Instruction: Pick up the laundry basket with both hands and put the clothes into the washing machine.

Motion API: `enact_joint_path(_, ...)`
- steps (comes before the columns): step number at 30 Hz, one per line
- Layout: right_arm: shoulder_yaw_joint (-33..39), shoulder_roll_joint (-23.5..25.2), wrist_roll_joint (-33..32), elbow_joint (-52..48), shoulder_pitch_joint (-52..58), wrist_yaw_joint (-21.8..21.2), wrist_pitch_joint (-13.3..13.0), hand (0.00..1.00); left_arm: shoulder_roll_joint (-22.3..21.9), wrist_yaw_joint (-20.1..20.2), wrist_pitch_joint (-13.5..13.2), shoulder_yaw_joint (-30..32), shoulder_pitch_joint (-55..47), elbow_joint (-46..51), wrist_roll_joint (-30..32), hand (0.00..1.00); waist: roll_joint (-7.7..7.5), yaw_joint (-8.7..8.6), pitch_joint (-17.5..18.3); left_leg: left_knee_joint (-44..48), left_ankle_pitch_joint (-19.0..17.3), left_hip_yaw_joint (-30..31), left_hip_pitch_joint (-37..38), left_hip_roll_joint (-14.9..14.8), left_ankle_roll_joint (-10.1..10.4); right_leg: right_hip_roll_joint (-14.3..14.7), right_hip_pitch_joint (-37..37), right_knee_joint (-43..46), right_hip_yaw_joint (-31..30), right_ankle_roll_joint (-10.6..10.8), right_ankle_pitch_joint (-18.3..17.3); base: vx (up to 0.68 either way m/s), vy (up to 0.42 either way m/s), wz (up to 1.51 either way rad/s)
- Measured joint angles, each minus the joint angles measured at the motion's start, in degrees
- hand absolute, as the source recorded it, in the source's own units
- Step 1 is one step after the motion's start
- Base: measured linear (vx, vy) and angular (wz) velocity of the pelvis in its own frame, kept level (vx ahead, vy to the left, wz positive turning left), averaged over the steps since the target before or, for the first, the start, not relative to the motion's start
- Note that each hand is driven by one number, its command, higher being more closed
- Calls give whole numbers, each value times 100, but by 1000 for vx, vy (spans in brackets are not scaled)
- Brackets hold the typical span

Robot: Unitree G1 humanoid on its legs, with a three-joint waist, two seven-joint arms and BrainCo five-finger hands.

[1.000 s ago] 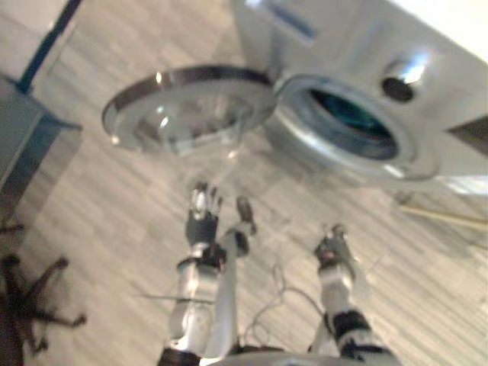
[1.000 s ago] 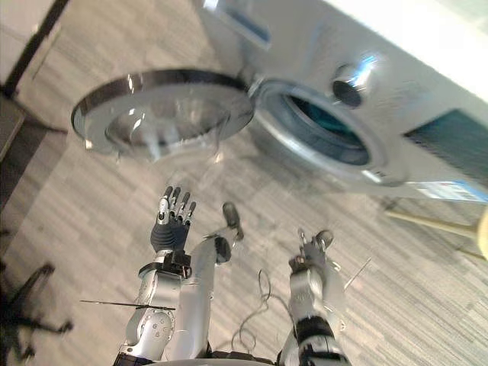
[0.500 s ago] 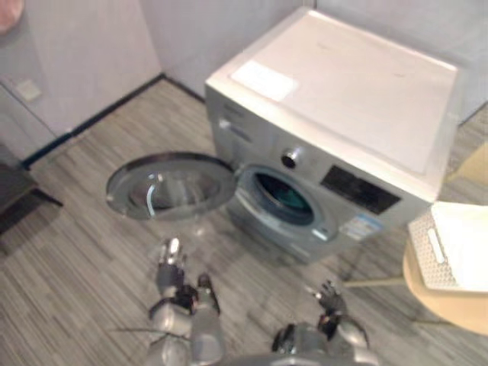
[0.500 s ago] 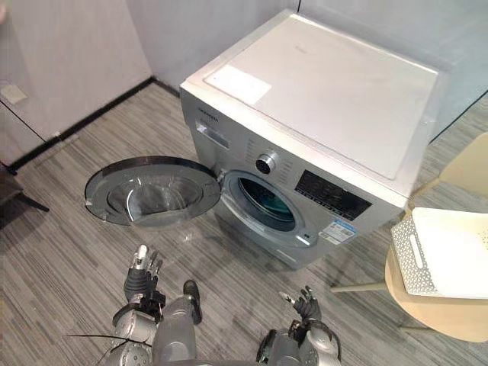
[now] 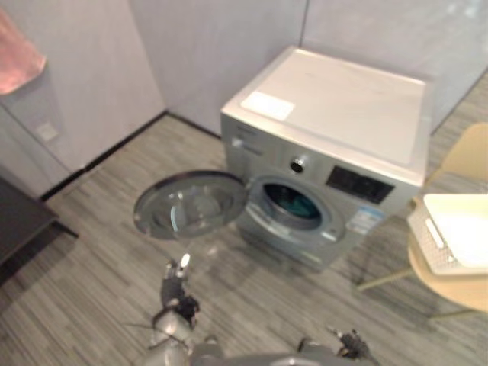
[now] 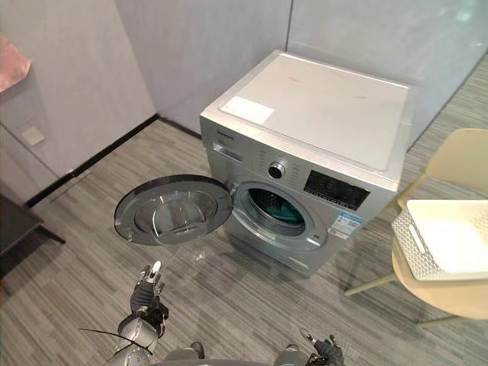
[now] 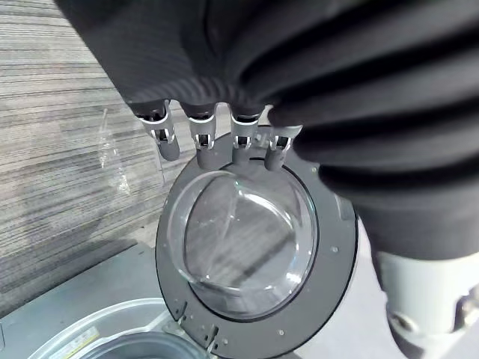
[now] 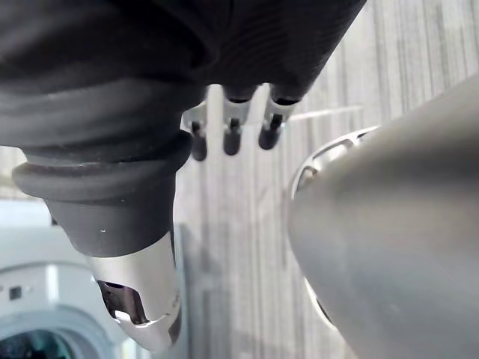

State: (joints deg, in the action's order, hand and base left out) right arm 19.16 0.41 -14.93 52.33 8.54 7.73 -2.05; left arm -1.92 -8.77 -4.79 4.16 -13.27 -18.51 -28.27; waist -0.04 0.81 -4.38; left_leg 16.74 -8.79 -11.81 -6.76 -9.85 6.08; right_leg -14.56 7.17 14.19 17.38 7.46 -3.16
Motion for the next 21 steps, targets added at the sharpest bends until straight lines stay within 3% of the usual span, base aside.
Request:
enact_joint_path(2, 3, 17, -28, -19, -6, 0, 4, 0, -10, 3, 5, 47, 46, 0, 102, 0, 27, 0, 40, 163, -110, -176, -97, -19, -139, 58, -7, -427, -79, -111, 152, -208, 129, -46)
enact_joint_path(3, -3, -27, -25, -23, -34, -2, 19, 0, -148, 5, 4, 106, 40, 4, 165, 0, 148, 38, 48, 2, -51, -371, -88, -125, -230, 27, 86, -95, -15, -371, -63, -214, 86, -57)
enact_joint_path(4, -22, -37, -25, -22, -68, -3, 21, 0, -166, 4, 4, 168, 24, -11, 185, 0, 112, 37, 69, -20, -18, -435, -70, -156, -262, -25, 201, 441, -35, -432, -180, -207, 61, -53)
enact_joint_path(5, -95, -16, -25, 15, -74, -2, 19, 0, -164, 3, 21, 245, -16, -28, 191, 0, 91, 4, 68, -73, 14, -511, 0, -145, -261, -73, 217, 1019, -17, -319, -354, -160, 24, -38)
enact_joint_path(6, -170, 13, -22, 123, -68, -10, 20, 0, -105, 2, 35, 289, -77, -61, 192, 0, -21, 6, 137, -105, 24, -582, 70, -126, -243, -129, 46, 1381, 24, -256, -629, -125, -50, -30)
enact_joint_path(7, -312, 36, -21, 227, -65, -18, 16, 0, -20, 2, 49, 286, -69, -175, 192, 0, -143, 13, 220, -124, 57, -590, 66, -76, -185, -141, -197, 1221, 158, -173, -947, -58, -113, -24)
enact_joint_path(8, -396, 40, -17, 303, -92, -22, 18, 0, 19, 3, 54, 287, -71, -213, 190, 0, -218, 21, 254, -146, 69, -578, 50, -22, -155, -131, -249, 929, 197, -50, -1040, -26, -160, -8)
enact_joint_path(10, -506, -197, 114, 485, -217, -25, 15, 0, -92, 6, 126, 259, -97, -461, 181, 0, -18, 92, 364, -408, 209, -260, -4, -12, -129, 246, -452, 36, 270, 8, -730, 13, -107, -17)
enact_joint_path(13, -781, -470, 276, 623, -408, -30, 18, 0, -138, -19, 129, 337, -135, -446, 174, 0, 284, 257, 425, -758, 679, -222, -29, -102, -68, 563, -553, -637, 239, -97, -297, 53, -68, -21)
enact_joint_path(18, -944, -547, 495, 776, -661, -66, 18, 0, -147, -157, 114, 569, -10, -327, 198, 0, 377, 323, 187, -1087, 1203, -125, -2, -106, -59, 650, -966, -1199, 736, -179, -52, -18, -47, 42)
enact_joint_path(21, -795, -616, 639, 727, -675, -114, 24, 0, -147, -281, 183, 1143, -84, -145, 566, 0, 436, 317, 129, -1060, 1279, -270, 86, -104, -128, 648, -1109, -1247, 829, -188, -47, -61, -16, 16)
